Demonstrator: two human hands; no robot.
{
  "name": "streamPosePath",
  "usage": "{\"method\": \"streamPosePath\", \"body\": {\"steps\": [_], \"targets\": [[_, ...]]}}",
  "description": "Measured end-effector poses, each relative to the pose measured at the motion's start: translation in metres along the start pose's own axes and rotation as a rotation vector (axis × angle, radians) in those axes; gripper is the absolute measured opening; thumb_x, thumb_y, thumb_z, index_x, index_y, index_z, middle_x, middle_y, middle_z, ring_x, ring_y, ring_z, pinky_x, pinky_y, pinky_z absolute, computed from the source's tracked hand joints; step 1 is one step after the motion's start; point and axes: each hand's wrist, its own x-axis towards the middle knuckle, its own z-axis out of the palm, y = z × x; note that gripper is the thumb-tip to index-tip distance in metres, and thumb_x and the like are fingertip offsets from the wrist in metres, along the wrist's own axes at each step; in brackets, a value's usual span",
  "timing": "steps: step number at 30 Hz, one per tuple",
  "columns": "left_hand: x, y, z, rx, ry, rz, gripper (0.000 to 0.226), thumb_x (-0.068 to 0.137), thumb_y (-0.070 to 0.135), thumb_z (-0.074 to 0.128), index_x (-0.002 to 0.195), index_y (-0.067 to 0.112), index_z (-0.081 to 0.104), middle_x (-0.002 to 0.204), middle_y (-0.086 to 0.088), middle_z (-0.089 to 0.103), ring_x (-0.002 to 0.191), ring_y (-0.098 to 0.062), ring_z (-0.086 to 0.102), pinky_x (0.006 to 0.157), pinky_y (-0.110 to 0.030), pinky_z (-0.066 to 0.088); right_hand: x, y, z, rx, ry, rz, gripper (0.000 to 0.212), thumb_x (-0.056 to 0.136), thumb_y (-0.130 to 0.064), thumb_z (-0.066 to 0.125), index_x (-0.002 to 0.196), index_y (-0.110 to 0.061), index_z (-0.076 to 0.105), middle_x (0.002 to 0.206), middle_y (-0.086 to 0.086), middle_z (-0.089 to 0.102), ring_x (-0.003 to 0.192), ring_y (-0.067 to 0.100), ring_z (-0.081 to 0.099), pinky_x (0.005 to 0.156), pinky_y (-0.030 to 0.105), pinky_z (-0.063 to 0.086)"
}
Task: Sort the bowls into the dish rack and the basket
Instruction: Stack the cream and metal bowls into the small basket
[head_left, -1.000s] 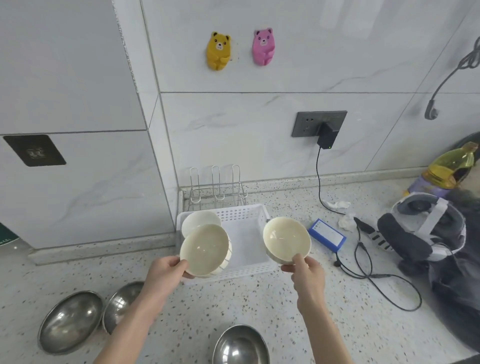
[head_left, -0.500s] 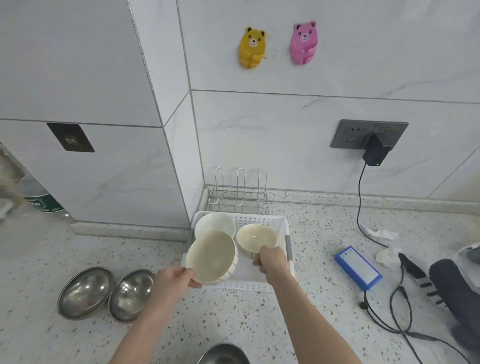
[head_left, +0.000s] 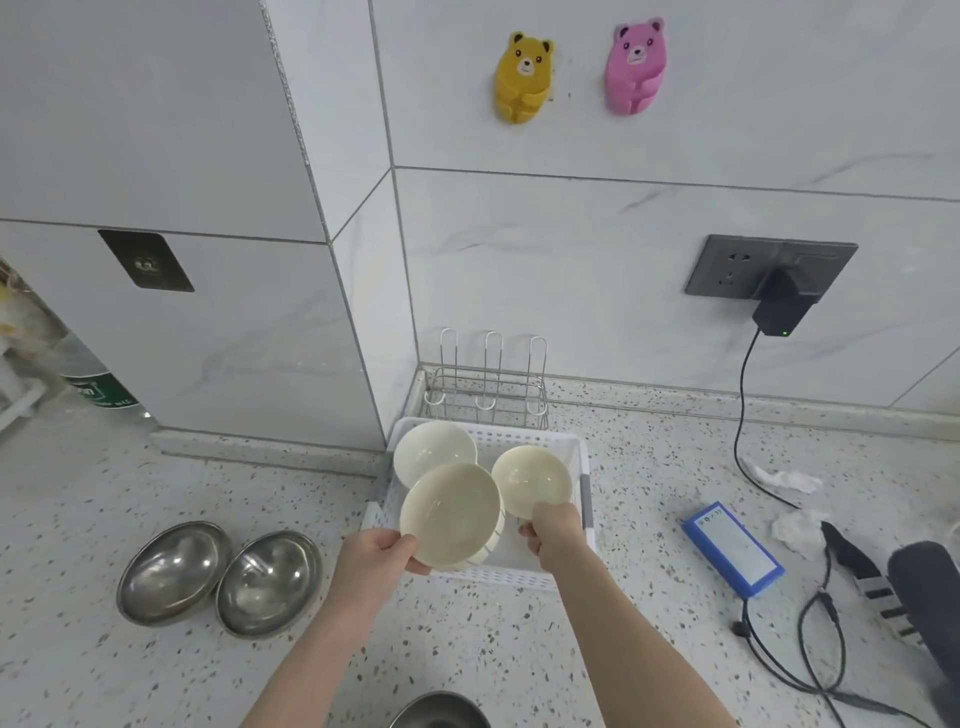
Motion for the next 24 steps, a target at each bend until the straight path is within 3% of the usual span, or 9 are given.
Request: {"method": "streamPosePath", "body": {"steps": [5,8,12,15,18,21,24], "targets": [[0.001,0.000,0.006,-0.016,-0.018,-0.006,0.024,0.091,0.006,0.057,0.075,0.003,0.075,0.065,-0.004,0.075,0.073,-0.012,0.061,0.064,-0.022,0.037,-0.005,-0.004,-0.005,0.059,-0.082,0.034,0.028,0.093,-0.003,0.033,0.108,-0.004,0.057,0.071,0.012,0.055,0.043,0.013,0.041,0.033,0.016,0.023],[0.005,0.001,0.010,0.011,-0.025,-0.009,0.024,0.090,0.007,0.057,0.074,0.004,0.074,0.066,-0.003,0.076,0.058,-0.015,0.050,0.056,-0.023,0.037,-0.021,-0.007,-0.017,-0.038,-0.108,-0.040,0.027,0.095,-0.009,0.033,0.114,-0.002,0.051,0.076,0.015,0.059,0.028,0.008,0.044,0.032,0.014,0.025],[0.013,0.009,0.023,0.057,-0.029,0.016,0.023,0.089,0.010,0.059,0.073,0.009,0.075,0.064,-0.001,0.075,0.067,-0.017,0.064,0.060,-0.024,0.039,-0.038,-0.007,-0.037,-0.177,-0.106,-0.255,0.022,0.096,-0.019,0.037,0.102,-0.007,0.054,0.077,0.013,0.072,0.047,0.013,0.043,0.040,0.022,0.032],[0.021,0.018,0.034,0.100,-0.040,0.034,0.022,0.088,0.014,0.059,0.073,0.014,0.076,0.063,0.002,0.075,0.071,-0.012,0.067,0.060,-0.025,0.041,-0.050,-0.002,-0.051,-0.207,-0.070,-0.415,0.031,0.098,-0.041,0.038,0.095,-0.019,0.059,0.067,0.002,0.073,0.060,0.012,0.051,0.058,0.028,0.040],[0.030,0.029,0.046,0.157,-0.042,0.064,0.022,0.087,0.016,0.059,0.072,0.014,0.075,0.063,0.003,0.074,0.078,-0.019,0.070,0.065,-0.026,0.044,-0.057,0.003,-0.056,-0.332,-0.067,-0.515,0.034,0.094,-0.057,0.041,0.101,-0.028,0.058,0.066,-0.001,0.072,0.077,0.009,0.062,0.064,0.028,0.041],[0.038,0.039,0.058,0.217,-0.043,0.101,0.025,0.085,0.016,0.058,0.067,0.010,0.074,0.063,0.002,0.074,0.069,-0.021,0.066,0.061,-0.026,0.042,-0.056,0.003,-0.055,-0.458,0.002,-0.572,0.039,0.090,-0.048,0.051,0.120,-0.025,0.060,0.077,-0.002,0.072,0.078,0.008,0.066,0.061,0.026,0.047],[0.044,0.044,0.068,0.255,-0.052,0.126,0.026,0.083,0.015,0.058,0.064,0.006,0.072,0.061,0.003,0.074,0.058,-0.014,0.057,0.055,-0.024,0.037,-0.050,-0.003,-0.054,-0.480,0.040,-0.588,0.027,0.090,-0.027,0.052,0.113,-0.016,0.061,0.083,0.002,0.072,0.070,0.015,0.064,0.059,0.026,0.048]]}}
